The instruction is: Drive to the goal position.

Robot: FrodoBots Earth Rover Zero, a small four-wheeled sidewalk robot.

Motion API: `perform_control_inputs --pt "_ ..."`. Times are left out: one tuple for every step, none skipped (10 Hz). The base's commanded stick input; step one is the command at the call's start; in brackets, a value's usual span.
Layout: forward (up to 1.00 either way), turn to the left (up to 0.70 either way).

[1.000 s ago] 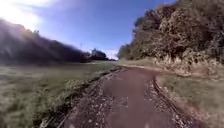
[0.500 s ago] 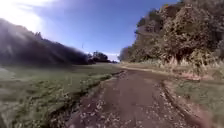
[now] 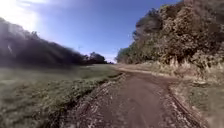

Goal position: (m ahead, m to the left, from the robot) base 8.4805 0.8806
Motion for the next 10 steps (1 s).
perform_control_inputs --pt "0.85 -0.34" --pt "0.85 -0.34" --pt "0.85 -0.34" --pt "0.85 -0.32" --pt "0.85 -0.28" --pt "0.85 0.00" --pt "0.85 0.00" --pt "0.85 0.00" --pt "0.85 0.00" --pt "0.85 0.00"
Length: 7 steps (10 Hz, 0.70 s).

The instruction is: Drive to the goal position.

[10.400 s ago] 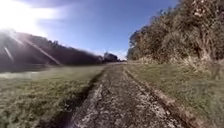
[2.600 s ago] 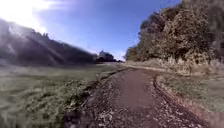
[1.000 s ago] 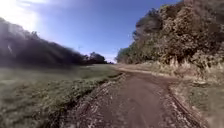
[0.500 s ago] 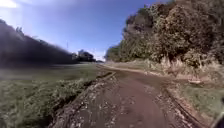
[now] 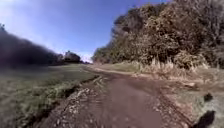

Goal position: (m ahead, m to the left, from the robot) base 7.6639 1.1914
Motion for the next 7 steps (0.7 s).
perform_control_inputs --pt "0.85 0.00" --pt "0.85 0.00" --pt "0.85 0.00" --pt "0.85 0.00" --pt "0.85 0.00" --pt "0.85 0.00" --pt "0.85 0.00"
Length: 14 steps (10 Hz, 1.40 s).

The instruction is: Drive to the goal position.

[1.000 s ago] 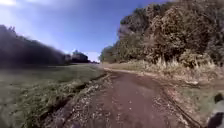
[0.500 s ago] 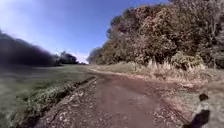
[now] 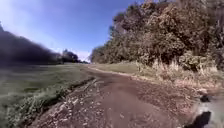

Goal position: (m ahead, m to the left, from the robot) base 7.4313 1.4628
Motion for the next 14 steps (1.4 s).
perform_control_inputs --pt "0.85 0.00" --pt "0.85 0.00" --pt "0.85 0.00" --pt "0.85 0.00" --pt "0.85 0.00" --pt "0.85 0.00" --pt "0.85 0.00" --pt "0.85 0.00" --pt "0.85 0.00" --pt "0.85 0.00" --pt "0.85 0.00" --pt "0.85 0.00" --pt "0.85 0.00" --pt "0.85 0.00"
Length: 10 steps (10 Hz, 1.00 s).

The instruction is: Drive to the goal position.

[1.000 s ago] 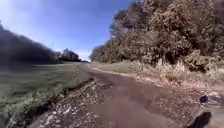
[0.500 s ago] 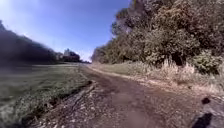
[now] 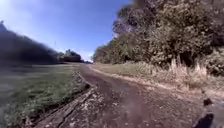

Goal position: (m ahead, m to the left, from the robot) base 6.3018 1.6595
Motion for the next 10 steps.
perform_control_inputs --pt "0.85 0.00" --pt "0.85 0.00" --pt "0.85 0.00" --pt "0.85 0.00" --pt "0.85 0.00" --pt "0.85 0.00" --pt "0.85 0.00" --pt "0.85 0.00" --pt "0.85 0.00" --pt "0.56 0.00"
